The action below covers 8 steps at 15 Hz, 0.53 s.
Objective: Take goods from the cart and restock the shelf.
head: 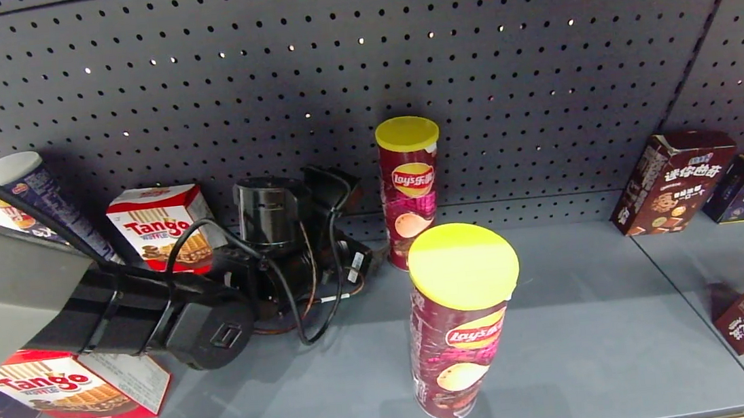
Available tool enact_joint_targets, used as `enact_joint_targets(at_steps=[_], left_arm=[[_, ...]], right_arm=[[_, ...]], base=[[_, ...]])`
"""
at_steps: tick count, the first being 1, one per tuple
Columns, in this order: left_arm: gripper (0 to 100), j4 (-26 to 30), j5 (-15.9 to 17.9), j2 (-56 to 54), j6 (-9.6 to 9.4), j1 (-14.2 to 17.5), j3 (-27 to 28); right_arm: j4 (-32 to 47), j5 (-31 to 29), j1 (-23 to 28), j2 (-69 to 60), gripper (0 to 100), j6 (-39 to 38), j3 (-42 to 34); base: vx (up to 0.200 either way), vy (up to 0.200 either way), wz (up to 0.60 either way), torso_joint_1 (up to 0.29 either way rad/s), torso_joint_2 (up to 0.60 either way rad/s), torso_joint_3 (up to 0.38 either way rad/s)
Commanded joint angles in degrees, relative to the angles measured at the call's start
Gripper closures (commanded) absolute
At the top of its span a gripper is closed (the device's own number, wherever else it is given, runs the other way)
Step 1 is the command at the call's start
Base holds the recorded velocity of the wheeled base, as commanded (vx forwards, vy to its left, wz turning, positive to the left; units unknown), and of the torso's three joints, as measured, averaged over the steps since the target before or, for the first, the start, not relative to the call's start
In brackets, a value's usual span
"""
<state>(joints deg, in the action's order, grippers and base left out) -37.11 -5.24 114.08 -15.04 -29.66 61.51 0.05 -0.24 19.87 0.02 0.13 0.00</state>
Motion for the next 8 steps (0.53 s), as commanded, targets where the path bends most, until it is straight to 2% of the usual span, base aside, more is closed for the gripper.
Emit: enact_joint_targets(at_steps=[1,4,6,8], left_arm=[[0,-0.07,-0.38,-1.23,0.01,0.04,-0.61],[0,0.02,-0.3,-9.67,0.1,0.3,-6.76],[0,-0.16,-0.12,-19.77,0.63,0.13,-17.48],[0,-0.16,-0.03,-27.86,3.97,-1.81,-25.04]], right_arm=[[0.04,-0.02,-0.01,-0.02,0,0.04,0.0],[-0.05,-0.02,0.08,-0.02,0,0.04,0.0],[-0.05,-0.02,0.08,-0.02,0,0.04,0.0],[0.04,-0.02,0.08,-0.02,0,0.04,0.0]], base=[[0.0,0.0,0.0,0.0,0.0,0.0],[0.0,0.0,0.0,0.0,0.0,0.0],[0.0,0.0,0.0,0.0,0.0,0.0],[0.0,0.0,0.0,0.0,0.0,0.0]])
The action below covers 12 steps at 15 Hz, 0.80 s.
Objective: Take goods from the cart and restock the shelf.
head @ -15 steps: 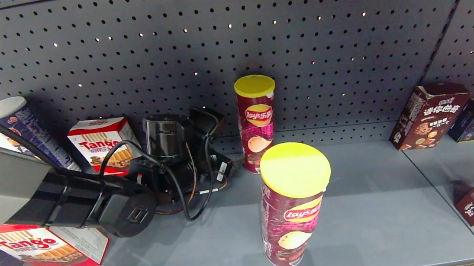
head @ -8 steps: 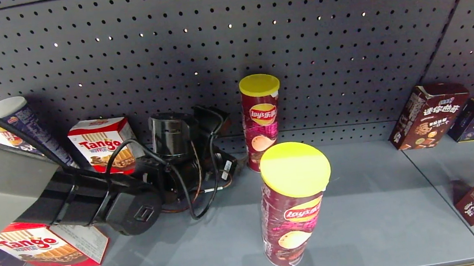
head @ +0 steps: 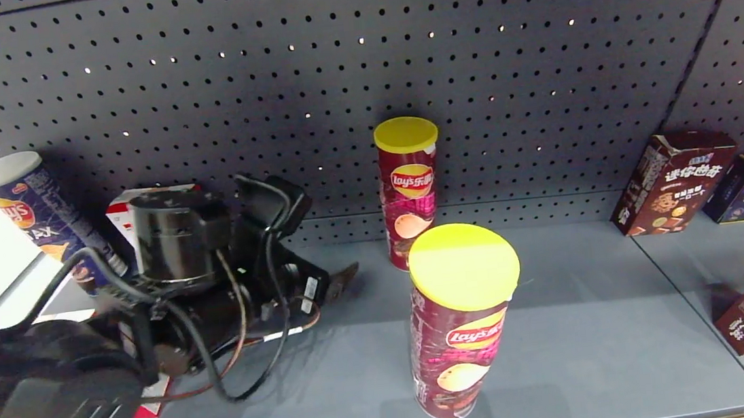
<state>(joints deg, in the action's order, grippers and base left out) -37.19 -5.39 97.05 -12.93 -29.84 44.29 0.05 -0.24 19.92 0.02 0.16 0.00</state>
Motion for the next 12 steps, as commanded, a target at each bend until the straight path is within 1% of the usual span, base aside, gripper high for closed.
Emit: enact_joint_targets(at_steps=[1,2,4,6,7,8,9,10,11,12], left_arm=[[0,-0.07,-0.15,-14.78,3.79,-2.76,-10.54],[0,-0.07,-0.15,-17.86,4.58,-3.38,-12.65],[0,0.1,0.03,-29.46,5.02,-5.93,-20.38],[0,0.46,-0.06,-41.15,4.94,-11.03,-28.2],[0,0.54,-0.06,-43.88,4.94,-11.91,-29.87],[0,0.98,0.47,-53.28,4.85,-13.84,-35.59],[0,0.98,0.99,-58.29,4.76,-15.25,-38.93],[0,1.07,0.91,-63.04,4.5,-15.68,-42.97],[0,3.71,0.82,-68.66,4.41,-15.42,-44.29],[0,5.82,0.82,-70.51,4.41,-15.42,-44.29]], right_arm=[[0.04,-0.02,0.03,-0.02,0,0.02,0.0],[0.04,-0.02,0.03,-0.02,0,0.02,0.0],[0.04,-0.02,-0.06,-0.02,0,0.02,0.0],[0.04,-0.02,-0.06,-0.02,0,0.02,0.0],[0.04,-0.02,-0.06,-0.02,0,0.02,0.0],[0.04,-0.02,0.03,-0.02,0,0.02,0.0],[0.04,-0.02,-0.06,-0.02,0,0.02,0.0],[-0.05,-0.02,-0.06,-0.02,0,0.02,0.0],[0.04,-0.02,0.03,-0.02,0,0.02,0.0],[0.04,-0.02,0.03,-0.02,0,0.02,0.0]], base=[[0.0,0.0,0.0,0.0,0.0,0.0],[0.0,0.0,0.0,0.0,0.0,0.0],[0.0,0.0,0.0,0.0,0.0,0.0],[0.0,0.0,0.0,0.0,0.0,0.0],[0.0,0.0,0.0,0.0,0.0,0.0],[0.0,0.0,0.0,0.0,0.0,0.0],[0.0,0.0,0.0,0.0,0.0,0.0],[0.0,0.0,0.0,0.0,0.0,0.0],[0.0,0.0,0.0,0.0,0.0,0.0],[0.0,0.0,0.0,0.0,0.0,0.0]])
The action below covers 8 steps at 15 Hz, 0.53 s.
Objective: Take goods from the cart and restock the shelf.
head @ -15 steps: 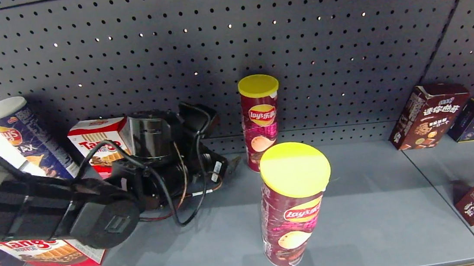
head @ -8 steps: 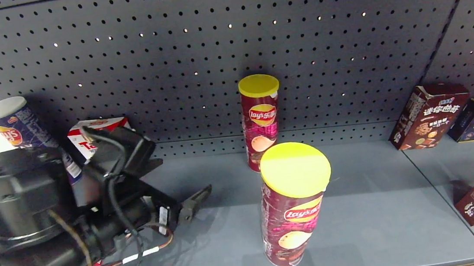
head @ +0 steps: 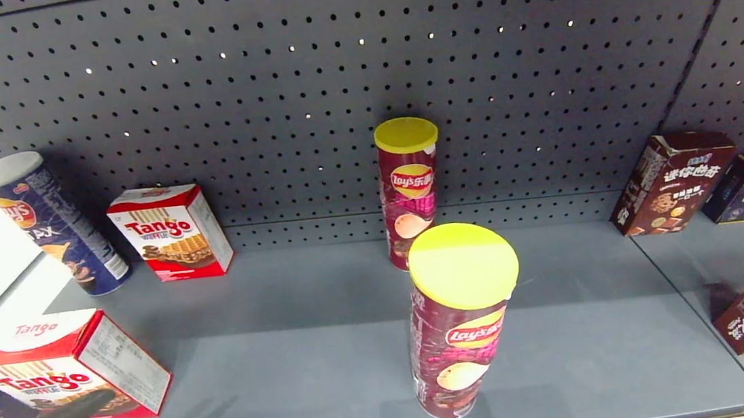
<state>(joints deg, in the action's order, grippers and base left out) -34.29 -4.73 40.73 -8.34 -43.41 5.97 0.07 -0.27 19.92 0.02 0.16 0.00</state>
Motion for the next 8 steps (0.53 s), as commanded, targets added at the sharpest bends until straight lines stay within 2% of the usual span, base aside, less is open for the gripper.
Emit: enact_joint_targets(at_steps=[1,3,5,6,7,8], left_arm=[[0,15.84,0.51,-28.51,-0.27,-1.85,-5.62],[0,32.8,0.51,-40.73,-0.27,-1.59,-2.11],[0,43.34,0.6,-40.73,-0.27,-1.5,0.18],[0,44.58,0.77,-40.73,-0.19,1.49,0.18],[0,44.31,1.39,-40.73,-0.01,6.67,-0.08],[0,43.96,4.11,-40.73,1.13,12.47,-0.26]], right_arm=[[0.01,0.0,0.03,-0.02,0,0.02,0.0],[0.01,0.0,0.03,-0.02,0,0.02,0.0],[0.01,0.0,-0.06,-0.02,0,0.02,0.0],[-0.07,0.0,0.03,-0.02,0,0.02,0.0],[-0.07,0.0,0.03,-0.02,0,0.02,0.0],[-0.07,0.0,0.03,-0.02,0,0.02,0.0]], base=[[0.0,0.0,0.0,0.0,0.0,0.0],[0.0,0.0,0.0,0.0,0.0,0.0],[0.0,0.0,0.0,0.0,0.0,0.0],[0.0,0.0,0.0,0.0,0.0,0.0],[0.0,0.0,0.0,0.0,0.0,0.0],[0.0,0.0,0.0,0.0,0.0,0.0]])
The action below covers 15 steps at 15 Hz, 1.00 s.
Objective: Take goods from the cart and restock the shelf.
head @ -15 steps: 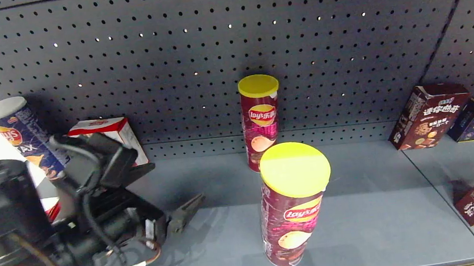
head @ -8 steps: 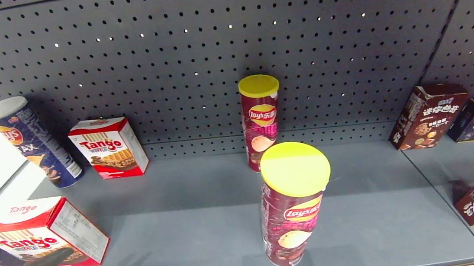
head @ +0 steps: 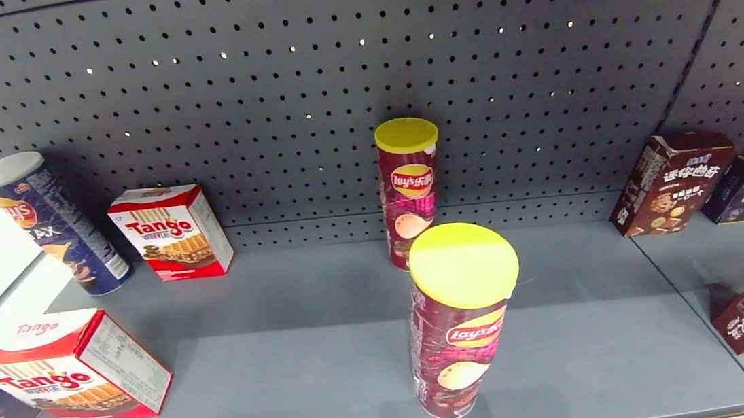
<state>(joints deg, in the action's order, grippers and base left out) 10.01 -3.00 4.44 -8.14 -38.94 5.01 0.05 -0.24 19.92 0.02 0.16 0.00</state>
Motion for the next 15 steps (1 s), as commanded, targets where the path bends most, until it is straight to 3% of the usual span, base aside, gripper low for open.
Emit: enact_joint_targets(at_steps=[1,3,5,6,7,8,9,10,12,13,15], left_arm=[[0,-0.87,4.32,-4.44,1.99,8.26,0.61],[0,-2.8,5.11,-2.06,2.08,18.19,-0.7],[0,-10.71,6.51,1.36,1.55,33.22,-5.01],[0,-10.1,6.69,1.28,1.55,39.9,-5.01],[0,-10.18,6.51,1.1,1.82,43.42,-5.01],[0,-10.1,6.51,0.66,1.9,41.31,-5.01],[0,-10.1,6.43,-0.57,1.99,36.74,-5.01],[0,-10.1,6.43,-0.48,1.9,36.56,-5.01],[0,-10.1,5.72,-4.09,3.22,39.11,-5.01],[0,-10.1,5.2,-4.26,4.54,39.2,-5.01],[0,-10.1,5.11,-4.26,4.8,39.2,-5.01]], right_arm=[[0.04,-0.02,-0.06,-0.02,0,0.02,0.0],[0.04,-0.02,0.03,-0.02,0,0.02,0.0],[-0.05,-0.02,0.03,-0.02,0,0.02,0.0],[0.04,-0.02,0.03,-0.02,0,0.02,0.0],[0.04,-0.02,0.03,-0.02,0,0.02,0.0],[0.04,-0.02,0.03,-0.02,0,0.02,0.0],[-0.05,-0.02,0.03,-0.02,0,0.02,0.0],[-0.05,-0.02,0.03,-0.02,0,0.02,0.0],[-0.05,-0.02,0.03,-0.02,0,0.02,0.0],[0.04,-0.02,0.03,-0.02,0,0.02,0.0],[0.04,-0.02,0.03,-0.02,0,0.02,0.0]], base=[[0.0,0.0,0.0,0.0,0.0,0.0],[0.0,0.0,0.0,0.0,0.0,0.0],[0.0,0.0,0.0,0.0,0.0,0.0],[0.0,0.0,0.0,0.0,0.0,0.0],[0.0,0.0,0.0,0.0,0.0,0.0],[0.0,0.0,0.0,0.0,0.0,0.0],[0.0,0.0,0.0,0.0,0.0,0.0],[0.0,0.0,0.0,0.0,0.0,0.0],[0.0,0.0,0.0,0.0,0.0,0.0],[0.0,0.0,0.0,0.0,0.0,0.0],[0.0,0.0,0.0,0.0,0.0,0.0]])
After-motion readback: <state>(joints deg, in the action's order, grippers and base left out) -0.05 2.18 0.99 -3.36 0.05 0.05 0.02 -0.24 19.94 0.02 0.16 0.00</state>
